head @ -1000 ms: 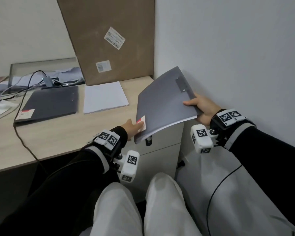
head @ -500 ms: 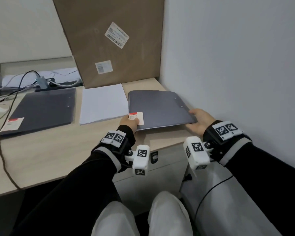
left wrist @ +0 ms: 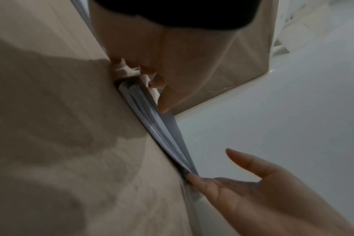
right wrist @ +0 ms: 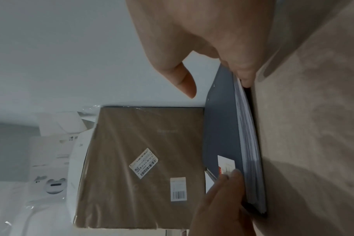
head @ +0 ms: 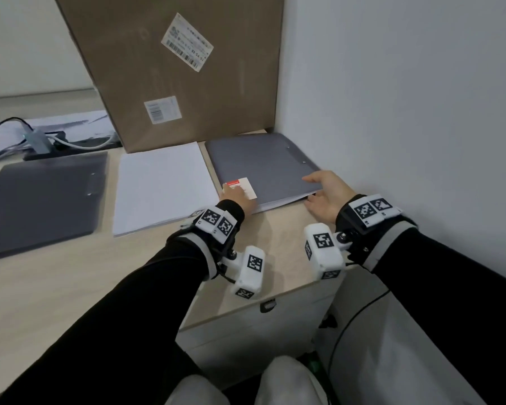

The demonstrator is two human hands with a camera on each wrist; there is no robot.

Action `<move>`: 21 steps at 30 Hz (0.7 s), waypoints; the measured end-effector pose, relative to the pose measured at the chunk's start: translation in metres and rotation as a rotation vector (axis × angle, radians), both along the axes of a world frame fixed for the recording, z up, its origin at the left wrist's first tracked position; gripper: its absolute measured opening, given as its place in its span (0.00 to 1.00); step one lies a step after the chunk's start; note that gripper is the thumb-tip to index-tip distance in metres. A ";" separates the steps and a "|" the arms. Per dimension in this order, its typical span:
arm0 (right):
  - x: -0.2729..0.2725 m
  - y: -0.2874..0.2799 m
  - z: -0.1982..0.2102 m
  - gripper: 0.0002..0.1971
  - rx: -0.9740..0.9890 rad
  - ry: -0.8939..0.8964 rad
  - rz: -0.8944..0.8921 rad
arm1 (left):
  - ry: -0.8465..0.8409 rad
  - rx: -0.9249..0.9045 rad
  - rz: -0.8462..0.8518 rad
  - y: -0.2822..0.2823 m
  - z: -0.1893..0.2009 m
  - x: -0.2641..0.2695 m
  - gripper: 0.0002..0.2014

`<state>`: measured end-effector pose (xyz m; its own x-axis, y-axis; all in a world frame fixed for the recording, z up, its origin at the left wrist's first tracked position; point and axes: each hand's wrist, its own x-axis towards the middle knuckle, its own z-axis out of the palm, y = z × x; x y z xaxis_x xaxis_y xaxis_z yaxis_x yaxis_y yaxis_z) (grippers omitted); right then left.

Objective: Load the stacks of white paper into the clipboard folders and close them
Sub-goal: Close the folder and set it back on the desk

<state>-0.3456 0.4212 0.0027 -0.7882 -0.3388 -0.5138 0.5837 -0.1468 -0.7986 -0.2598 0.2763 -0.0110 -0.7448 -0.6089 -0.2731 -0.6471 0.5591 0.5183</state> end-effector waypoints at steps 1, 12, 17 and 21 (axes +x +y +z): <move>-0.001 -0.003 0.002 0.33 0.002 0.010 0.016 | -0.020 -0.024 -0.014 -0.003 0.000 -0.003 0.27; -0.006 -0.010 0.003 0.34 0.104 0.087 0.108 | 0.015 -0.154 -0.126 -0.028 0.001 -0.007 0.21; 0.006 -0.025 0.017 0.18 0.320 0.283 0.144 | 0.420 0.093 0.086 -0.068 0.014 0.045 0.18; 0.041 -0.076 0.027 0.07 0.268 0.363 0.284 | 0.515 0.099 0.313 -0.123 0.019 0.110 0.17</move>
<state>-0.3051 0.3452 0.0296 -0.8276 -0.4591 -0.3230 0.2498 0.2141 -0.9443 -0.1501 0.1530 0.0083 -0.5863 -0.8101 0.0081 -0.4252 0.3163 0.8480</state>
